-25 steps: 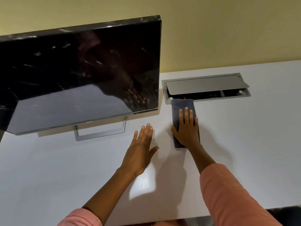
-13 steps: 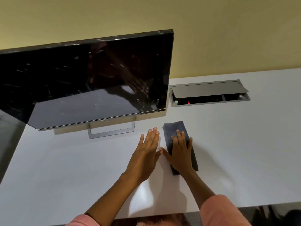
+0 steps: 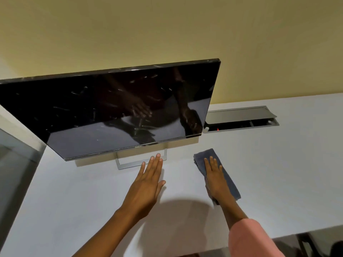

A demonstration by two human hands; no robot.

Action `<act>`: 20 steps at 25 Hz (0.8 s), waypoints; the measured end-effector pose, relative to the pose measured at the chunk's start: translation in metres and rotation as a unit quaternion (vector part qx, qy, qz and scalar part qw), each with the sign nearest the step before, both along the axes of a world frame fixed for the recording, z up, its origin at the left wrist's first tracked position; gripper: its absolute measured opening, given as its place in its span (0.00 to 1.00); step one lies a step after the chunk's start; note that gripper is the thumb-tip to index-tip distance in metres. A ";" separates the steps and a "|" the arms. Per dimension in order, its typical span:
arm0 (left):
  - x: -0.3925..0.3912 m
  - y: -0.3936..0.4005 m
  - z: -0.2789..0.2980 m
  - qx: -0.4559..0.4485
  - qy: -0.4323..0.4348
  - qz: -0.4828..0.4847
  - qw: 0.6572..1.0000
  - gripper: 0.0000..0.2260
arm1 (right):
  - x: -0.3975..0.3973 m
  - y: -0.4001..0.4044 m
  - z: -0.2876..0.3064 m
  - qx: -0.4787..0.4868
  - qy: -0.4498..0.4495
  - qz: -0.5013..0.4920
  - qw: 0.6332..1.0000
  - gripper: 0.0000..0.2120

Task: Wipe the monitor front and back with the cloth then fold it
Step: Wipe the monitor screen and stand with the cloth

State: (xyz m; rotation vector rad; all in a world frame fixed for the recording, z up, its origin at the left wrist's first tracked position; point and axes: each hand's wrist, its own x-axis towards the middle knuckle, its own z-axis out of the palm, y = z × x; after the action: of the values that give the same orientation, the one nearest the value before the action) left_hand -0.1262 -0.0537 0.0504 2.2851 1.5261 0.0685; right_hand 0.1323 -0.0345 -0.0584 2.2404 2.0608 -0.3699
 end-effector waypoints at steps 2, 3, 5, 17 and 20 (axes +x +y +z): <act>-0.015 0.004 0.004 0.009 -0.030 -0.002 1.000 0.30 | -0.018 -0.010 0.013 0.062 0.132 -0.050 0.988 0.34; -0.020 0.006 0.008 0.013 -0.044 -0.001 0.999 0.30 | -0.030 -0.016 0.020 0.096 0.206 -0.080 0.971 0.33; -0.029 0.006 0.016 -0.002 -0.066 0.012 0.998 0.29 | -0.057 -0.031 0.034 0.148 0.320 -0.132 0.926 0.31; -0.078 0.006 0.071 -0.258 -0.494 0.273 0.784 0.16 | -0.207 -0.069 0.096 0.329 0.200 0.141 0.912 0.35; -0.105 0.002 0.095 -0.235 -0.463 0.168 0.838 0.09 | -0.228 -0.067 0.118 0.385 0.134 0.165 0.898 0.33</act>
State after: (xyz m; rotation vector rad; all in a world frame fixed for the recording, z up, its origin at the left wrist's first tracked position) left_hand -0.2309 -0.0520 0.1454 1.2382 1.1785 0.7009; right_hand -0.0954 -0.1016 0.0597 2.1701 3.0968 0.2339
